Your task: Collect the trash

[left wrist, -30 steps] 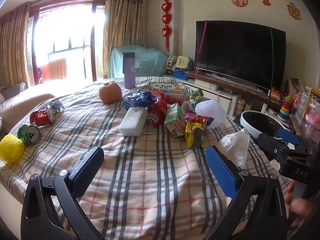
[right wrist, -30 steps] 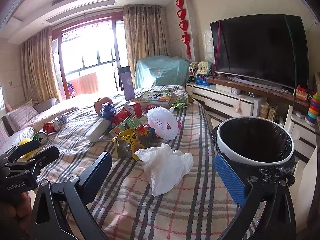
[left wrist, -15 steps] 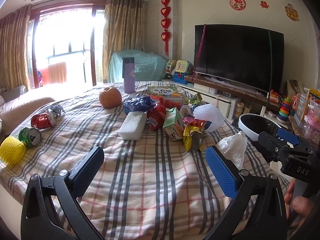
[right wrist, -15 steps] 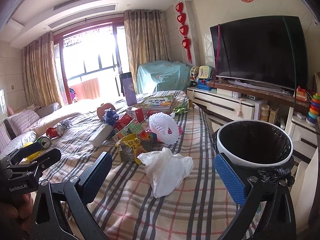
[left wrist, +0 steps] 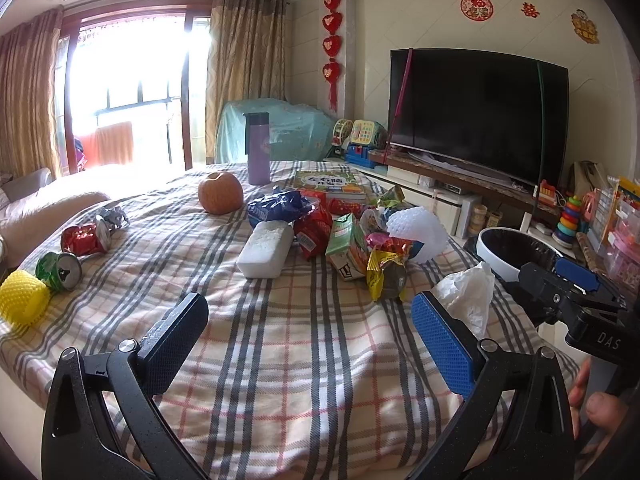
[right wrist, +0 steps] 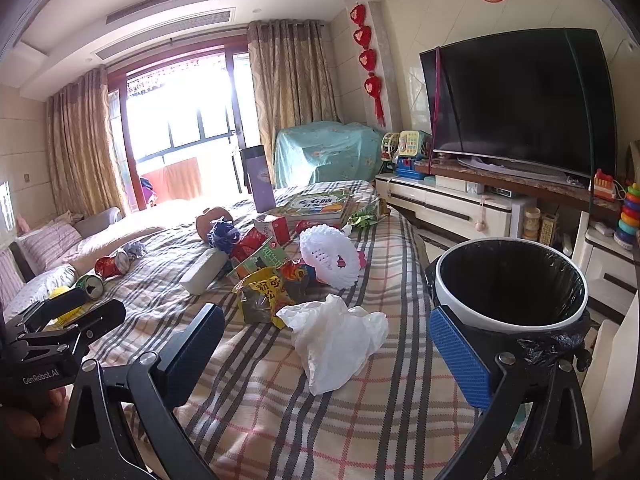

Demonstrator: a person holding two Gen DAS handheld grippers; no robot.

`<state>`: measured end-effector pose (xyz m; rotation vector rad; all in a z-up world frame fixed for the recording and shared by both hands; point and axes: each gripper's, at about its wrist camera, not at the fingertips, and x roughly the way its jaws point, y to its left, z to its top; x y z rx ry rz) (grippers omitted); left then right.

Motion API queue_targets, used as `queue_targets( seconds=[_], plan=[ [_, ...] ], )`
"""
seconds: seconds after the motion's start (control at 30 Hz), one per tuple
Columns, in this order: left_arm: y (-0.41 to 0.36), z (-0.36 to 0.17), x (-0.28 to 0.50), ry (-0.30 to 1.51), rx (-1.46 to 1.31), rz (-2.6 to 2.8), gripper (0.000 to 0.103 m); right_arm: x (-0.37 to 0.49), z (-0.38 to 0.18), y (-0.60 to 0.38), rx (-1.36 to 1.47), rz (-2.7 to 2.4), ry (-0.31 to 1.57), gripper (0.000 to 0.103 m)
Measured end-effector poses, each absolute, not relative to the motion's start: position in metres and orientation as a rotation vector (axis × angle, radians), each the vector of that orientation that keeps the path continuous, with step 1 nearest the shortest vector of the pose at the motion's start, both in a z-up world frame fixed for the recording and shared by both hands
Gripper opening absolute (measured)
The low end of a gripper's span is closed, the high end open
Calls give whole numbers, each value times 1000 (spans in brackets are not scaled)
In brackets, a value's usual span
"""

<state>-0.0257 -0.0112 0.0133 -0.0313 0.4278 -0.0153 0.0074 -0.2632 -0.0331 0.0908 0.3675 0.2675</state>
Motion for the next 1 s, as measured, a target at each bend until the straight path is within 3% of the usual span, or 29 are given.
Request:
queue_targets(
  seconds=[1.0],
  plan=[
    [-12,-15,17,567,-80,-79,103,30,-55,-267,125,269,484,103]
  ],
)
